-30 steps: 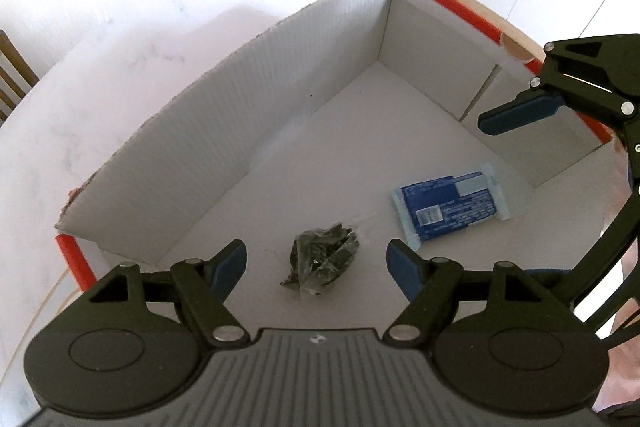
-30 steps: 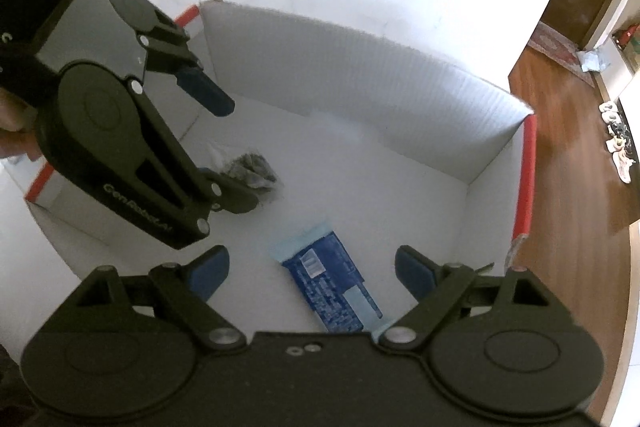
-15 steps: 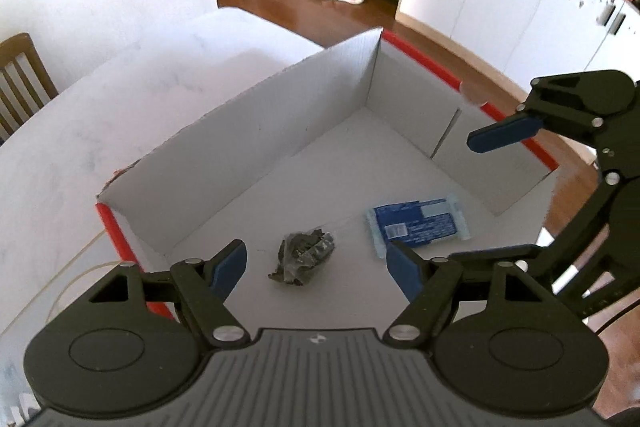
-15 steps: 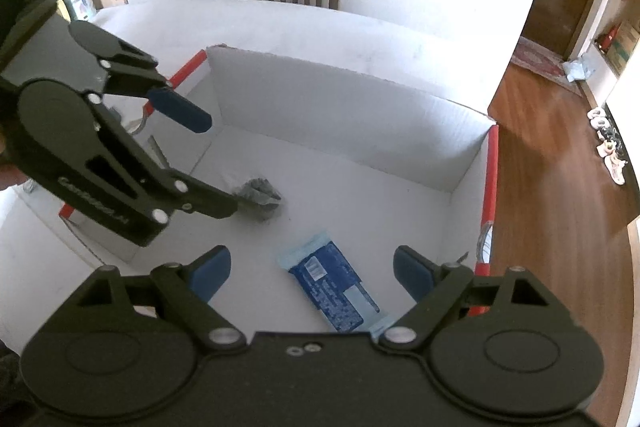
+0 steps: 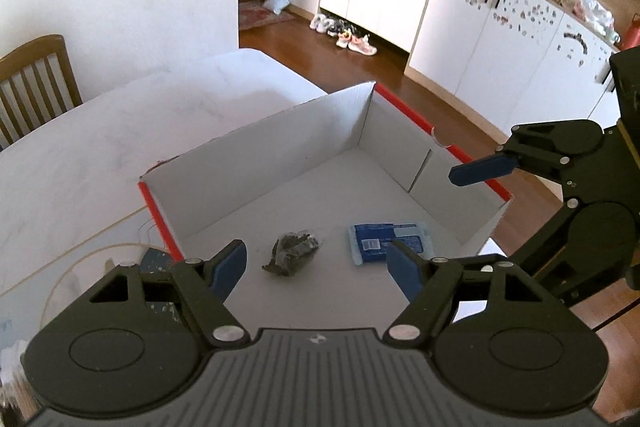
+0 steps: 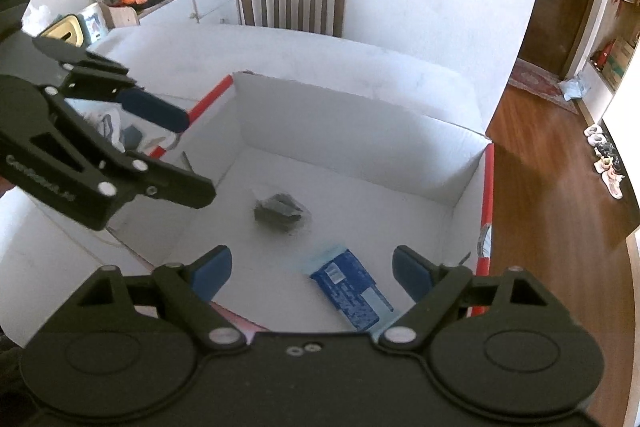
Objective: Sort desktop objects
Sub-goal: 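Open both tools to drop the food bag and biscuit packet in the box, then withdraw both tools from the shoebox back over the table pile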
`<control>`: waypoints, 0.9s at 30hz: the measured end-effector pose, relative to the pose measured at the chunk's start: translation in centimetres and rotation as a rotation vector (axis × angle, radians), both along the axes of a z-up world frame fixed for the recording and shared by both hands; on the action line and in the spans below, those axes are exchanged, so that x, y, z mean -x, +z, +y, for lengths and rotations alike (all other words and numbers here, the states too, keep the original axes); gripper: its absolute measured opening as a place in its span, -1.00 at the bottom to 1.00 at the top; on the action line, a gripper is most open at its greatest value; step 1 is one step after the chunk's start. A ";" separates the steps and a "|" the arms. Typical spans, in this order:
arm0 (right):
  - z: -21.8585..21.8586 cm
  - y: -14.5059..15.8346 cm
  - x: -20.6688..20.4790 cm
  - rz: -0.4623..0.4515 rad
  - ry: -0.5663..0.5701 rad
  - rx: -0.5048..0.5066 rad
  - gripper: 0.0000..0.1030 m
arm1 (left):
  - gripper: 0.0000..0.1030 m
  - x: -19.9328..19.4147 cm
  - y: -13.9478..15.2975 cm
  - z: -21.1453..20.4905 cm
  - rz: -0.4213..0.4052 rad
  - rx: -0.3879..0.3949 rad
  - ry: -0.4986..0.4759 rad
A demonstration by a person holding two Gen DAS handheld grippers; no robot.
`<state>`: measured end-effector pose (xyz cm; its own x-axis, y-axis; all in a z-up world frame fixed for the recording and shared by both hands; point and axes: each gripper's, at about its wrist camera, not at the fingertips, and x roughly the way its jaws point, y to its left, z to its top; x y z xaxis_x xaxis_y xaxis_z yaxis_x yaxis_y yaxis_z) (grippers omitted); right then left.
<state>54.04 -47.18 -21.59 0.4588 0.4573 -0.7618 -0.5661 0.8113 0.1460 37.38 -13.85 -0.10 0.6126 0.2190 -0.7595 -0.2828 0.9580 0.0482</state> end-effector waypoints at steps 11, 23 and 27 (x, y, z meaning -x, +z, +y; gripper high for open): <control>1.4 1.6 2.5 -0.027 -0.052 -0.034 0.71 | 0.50 4.3 1.2 -0.4 -0.080 -0.033 0.044; 5.7 2.8 5.5 -0.030 -0.084 -0.069 0.75 | 0.59 10.8 1.1 0.2 -0.113 -0.105 0.058; 7.8 3.1 6.5 -0.033 -0.084 -0.070 0.76 | 0.59 13.3 1.4 1.0 -0.133 -0.111 0.084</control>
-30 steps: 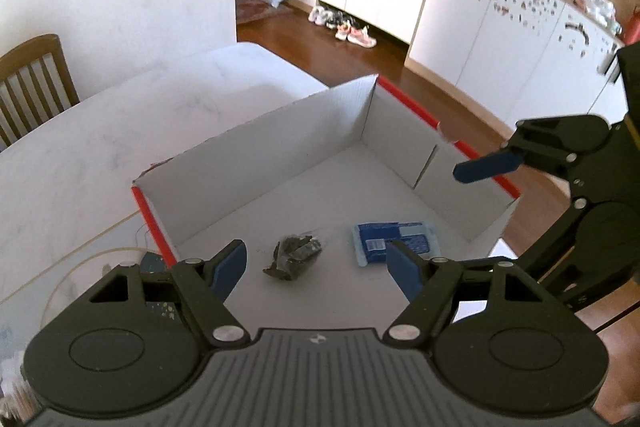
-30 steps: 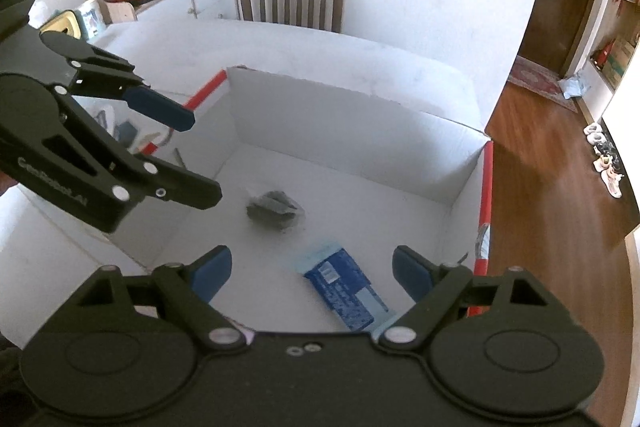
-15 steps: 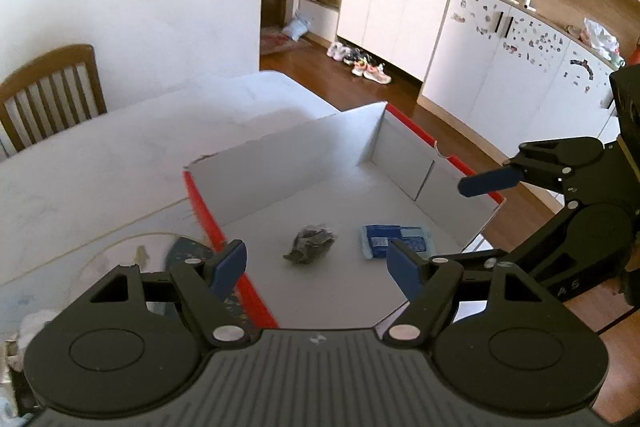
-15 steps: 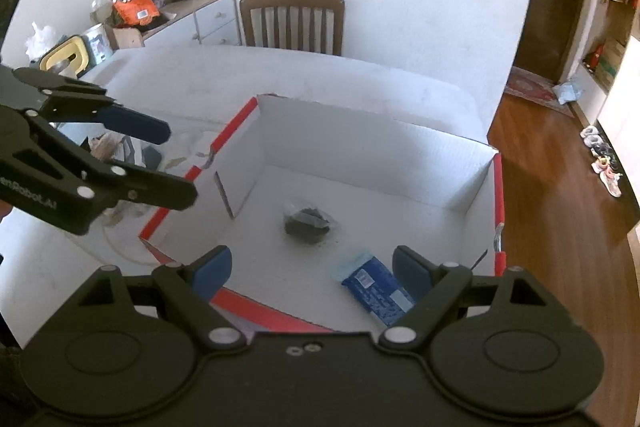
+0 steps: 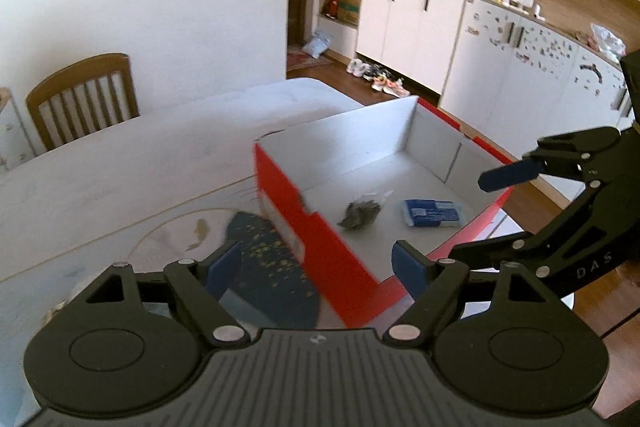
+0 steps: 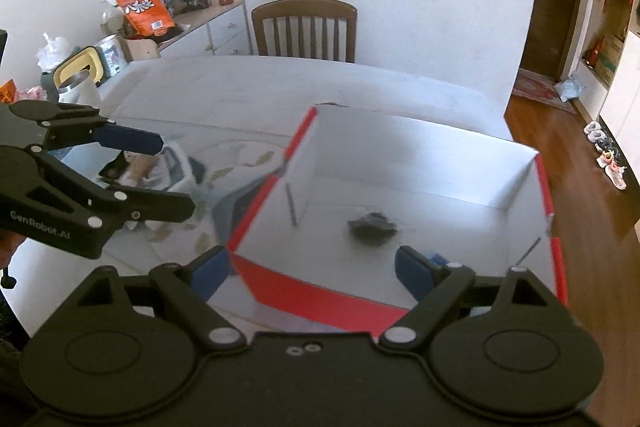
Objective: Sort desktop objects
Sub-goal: 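Withdraw both tools from the shoebox back over the table pile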
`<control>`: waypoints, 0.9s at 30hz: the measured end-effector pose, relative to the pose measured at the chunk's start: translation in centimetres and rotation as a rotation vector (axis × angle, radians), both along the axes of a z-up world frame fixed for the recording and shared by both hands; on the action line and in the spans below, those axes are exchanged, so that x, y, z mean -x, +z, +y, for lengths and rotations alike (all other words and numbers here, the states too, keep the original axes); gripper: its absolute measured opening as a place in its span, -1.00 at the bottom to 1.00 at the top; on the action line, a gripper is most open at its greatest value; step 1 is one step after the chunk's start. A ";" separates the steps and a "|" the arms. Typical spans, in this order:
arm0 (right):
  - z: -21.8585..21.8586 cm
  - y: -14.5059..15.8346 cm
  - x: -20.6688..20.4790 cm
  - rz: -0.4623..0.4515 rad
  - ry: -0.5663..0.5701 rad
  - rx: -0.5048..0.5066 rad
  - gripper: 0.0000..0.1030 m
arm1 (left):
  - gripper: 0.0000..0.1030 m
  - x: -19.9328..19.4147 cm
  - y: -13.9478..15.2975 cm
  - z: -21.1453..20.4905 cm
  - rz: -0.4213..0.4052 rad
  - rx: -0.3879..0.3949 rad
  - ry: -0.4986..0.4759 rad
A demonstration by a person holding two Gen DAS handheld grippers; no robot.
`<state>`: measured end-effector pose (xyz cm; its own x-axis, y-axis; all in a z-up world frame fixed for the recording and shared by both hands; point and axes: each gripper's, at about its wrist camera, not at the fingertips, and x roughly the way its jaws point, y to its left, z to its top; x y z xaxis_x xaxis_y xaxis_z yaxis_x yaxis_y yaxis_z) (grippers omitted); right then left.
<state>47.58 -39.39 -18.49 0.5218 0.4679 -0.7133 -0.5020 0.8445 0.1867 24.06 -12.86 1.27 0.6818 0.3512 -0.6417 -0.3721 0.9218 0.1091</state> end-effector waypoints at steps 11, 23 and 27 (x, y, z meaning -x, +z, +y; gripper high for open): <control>5.8 0.5 1.4 -0.004 -0.006 -0.007 0.76 | 0.89 6.3 -0.2 3.3 -0.009 0.018 0.049; 12.1 -0.1 1.9 0.015 -0.002 -0.012 0.76 | 0.99 12.0 -1.3 8.2 0.008 0.021 0.122; 13.9 -0.6 2.1 0.025 -0.005 -0.006 0.75 | 0.99 13.7 -1.6 9.7 0.024 0.030 0.141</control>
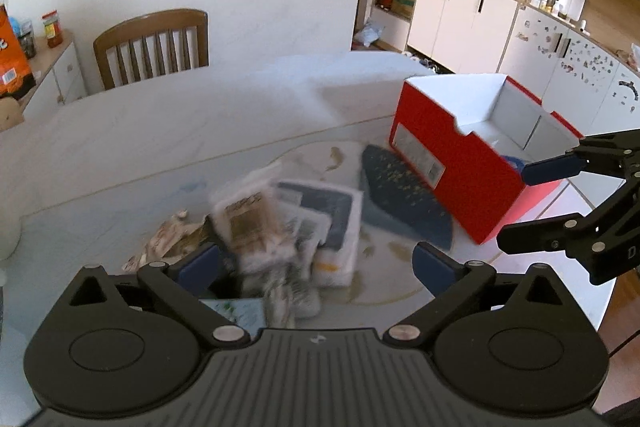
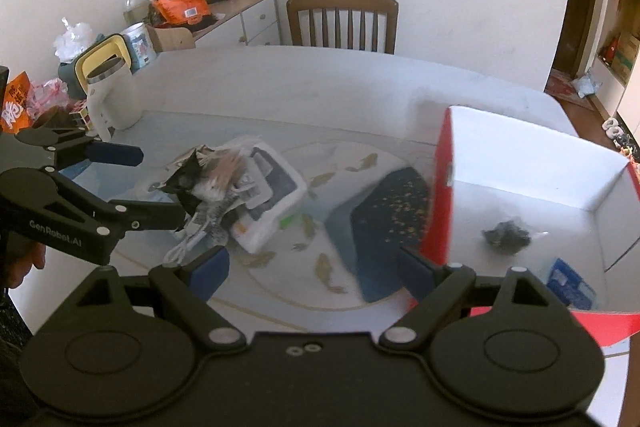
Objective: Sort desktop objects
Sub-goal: 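Withdraw both tools from the shoebox back over the table pile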
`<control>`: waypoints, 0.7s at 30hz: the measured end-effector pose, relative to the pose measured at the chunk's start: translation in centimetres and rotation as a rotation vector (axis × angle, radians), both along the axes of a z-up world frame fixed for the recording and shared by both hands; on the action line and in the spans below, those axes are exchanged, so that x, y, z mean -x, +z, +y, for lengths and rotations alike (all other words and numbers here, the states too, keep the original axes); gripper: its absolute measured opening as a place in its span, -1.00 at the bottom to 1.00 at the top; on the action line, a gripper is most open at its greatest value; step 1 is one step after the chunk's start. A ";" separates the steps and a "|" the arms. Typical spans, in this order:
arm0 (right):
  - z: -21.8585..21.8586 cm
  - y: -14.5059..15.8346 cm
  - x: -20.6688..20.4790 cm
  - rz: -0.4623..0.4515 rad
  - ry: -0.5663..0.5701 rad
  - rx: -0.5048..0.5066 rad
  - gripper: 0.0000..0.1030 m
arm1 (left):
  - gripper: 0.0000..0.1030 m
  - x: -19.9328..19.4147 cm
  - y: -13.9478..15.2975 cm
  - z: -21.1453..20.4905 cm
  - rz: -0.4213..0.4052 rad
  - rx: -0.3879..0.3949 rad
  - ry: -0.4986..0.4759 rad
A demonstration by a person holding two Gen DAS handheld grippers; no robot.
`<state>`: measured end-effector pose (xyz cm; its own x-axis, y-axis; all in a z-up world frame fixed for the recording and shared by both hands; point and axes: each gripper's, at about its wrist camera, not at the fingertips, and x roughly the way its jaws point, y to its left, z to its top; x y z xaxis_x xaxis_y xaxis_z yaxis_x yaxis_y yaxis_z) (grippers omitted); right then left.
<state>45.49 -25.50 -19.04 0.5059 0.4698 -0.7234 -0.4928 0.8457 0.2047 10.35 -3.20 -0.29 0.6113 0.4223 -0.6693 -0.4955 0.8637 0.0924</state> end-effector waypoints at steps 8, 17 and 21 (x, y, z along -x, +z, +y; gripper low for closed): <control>2.9 0.3 -0.1 -0.024 -0.004 0.003 0.73 | 0.99 2.4 -0.9 1.9 0.011 -0.009 0.034; 5.3 0.0 -1.5 -0.038 -0.013 0.006 0.68 | 0.99 4.1 -2.7 3.9 0.029 -0.048 0.102; 6.6 -0.4 -2.2 -0.039 -0.007 0.015 0.67 | 0.99 4.2 -3.9 4.3 0.054 -0.056 0.100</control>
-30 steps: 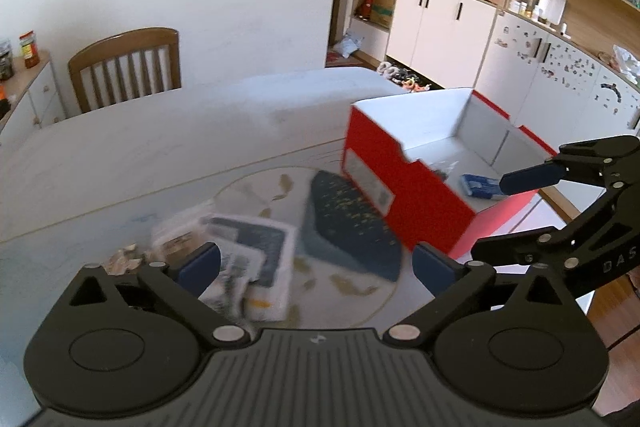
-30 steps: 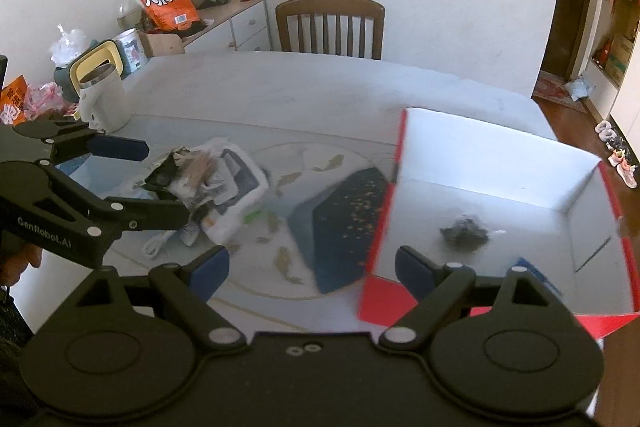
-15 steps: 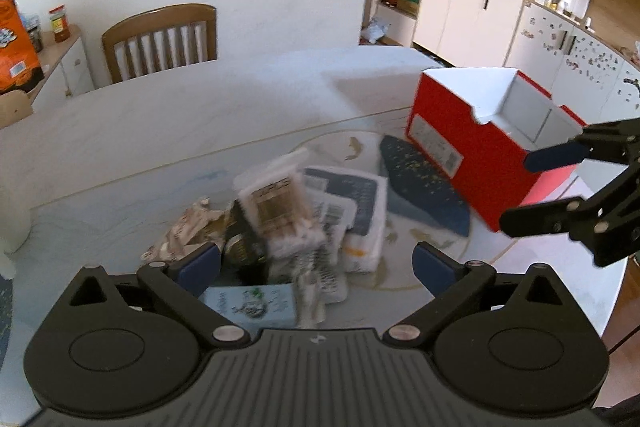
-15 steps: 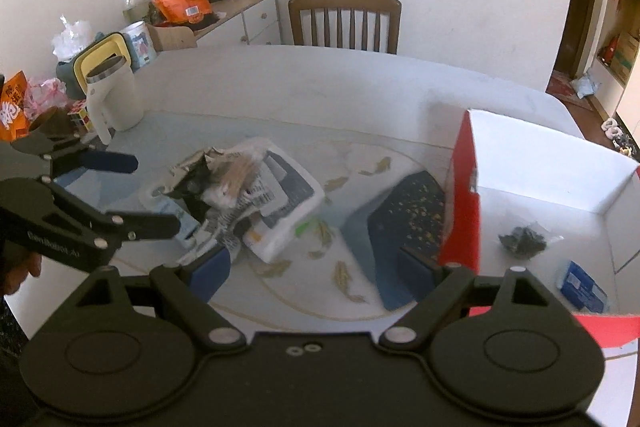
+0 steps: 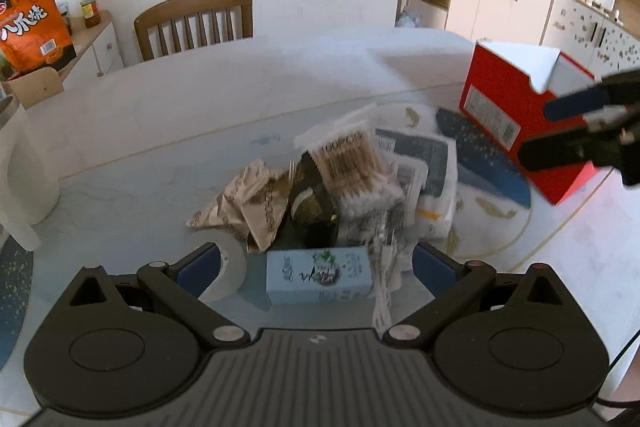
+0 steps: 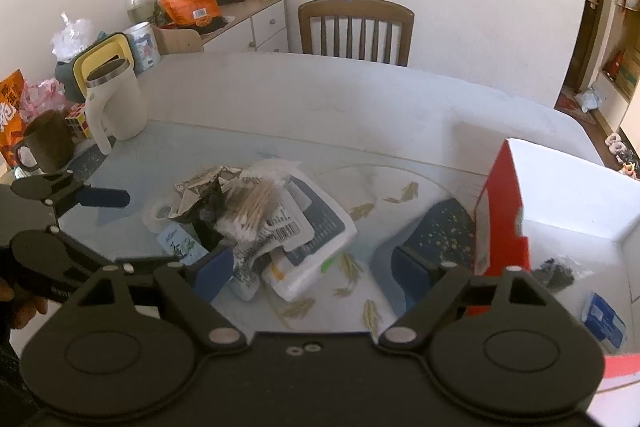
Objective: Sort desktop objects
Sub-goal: 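Withdraw both tools from the shoebox back over the table pile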
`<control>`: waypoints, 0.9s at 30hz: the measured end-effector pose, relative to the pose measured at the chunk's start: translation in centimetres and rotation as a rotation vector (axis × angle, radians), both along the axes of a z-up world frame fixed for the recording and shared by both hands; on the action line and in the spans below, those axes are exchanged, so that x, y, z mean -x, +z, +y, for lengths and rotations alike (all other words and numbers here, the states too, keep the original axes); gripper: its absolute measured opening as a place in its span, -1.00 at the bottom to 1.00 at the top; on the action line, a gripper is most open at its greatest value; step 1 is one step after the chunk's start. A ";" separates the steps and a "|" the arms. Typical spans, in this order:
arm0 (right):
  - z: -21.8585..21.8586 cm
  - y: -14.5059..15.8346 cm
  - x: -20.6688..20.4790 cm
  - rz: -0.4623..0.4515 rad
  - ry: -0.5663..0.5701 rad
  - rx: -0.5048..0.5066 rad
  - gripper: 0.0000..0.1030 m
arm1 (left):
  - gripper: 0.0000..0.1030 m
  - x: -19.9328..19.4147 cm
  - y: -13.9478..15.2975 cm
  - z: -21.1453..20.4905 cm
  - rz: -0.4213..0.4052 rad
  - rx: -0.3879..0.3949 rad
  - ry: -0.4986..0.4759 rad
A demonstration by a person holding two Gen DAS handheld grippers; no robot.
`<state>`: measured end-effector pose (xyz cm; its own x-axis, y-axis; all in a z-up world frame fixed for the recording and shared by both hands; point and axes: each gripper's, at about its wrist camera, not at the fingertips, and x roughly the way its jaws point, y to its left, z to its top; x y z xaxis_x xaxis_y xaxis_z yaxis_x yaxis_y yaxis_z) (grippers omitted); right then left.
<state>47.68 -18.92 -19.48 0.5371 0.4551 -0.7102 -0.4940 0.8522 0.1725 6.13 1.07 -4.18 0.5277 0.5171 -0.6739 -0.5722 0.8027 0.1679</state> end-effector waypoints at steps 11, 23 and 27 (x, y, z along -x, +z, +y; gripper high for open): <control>2.8 -0.5 -2.7 -0.003 0.003 0.012 0.58 | 0.99 -0.1 -1.8 1.4 0.016 0.012 0.010; 4.5 -1.6 -4.1 0.020 0.019 0.037 0.52 | 0.97 -0.4 -2.8 1.8 0.025 -0.014 -0.002; 5.1 -1.8 -4.5 0.024 0.027 0.049 0.49 | 0.97 -0.7 -3.3 1.9 0.041 -0.019 -0.003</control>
<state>52.21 -13.84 -21.28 0.5077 0.4334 -0.7446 -0.5130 0.8464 0.1429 6.78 2.96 -7.45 0.5018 0.5285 -0.6848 -0.5618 0.8011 0.2065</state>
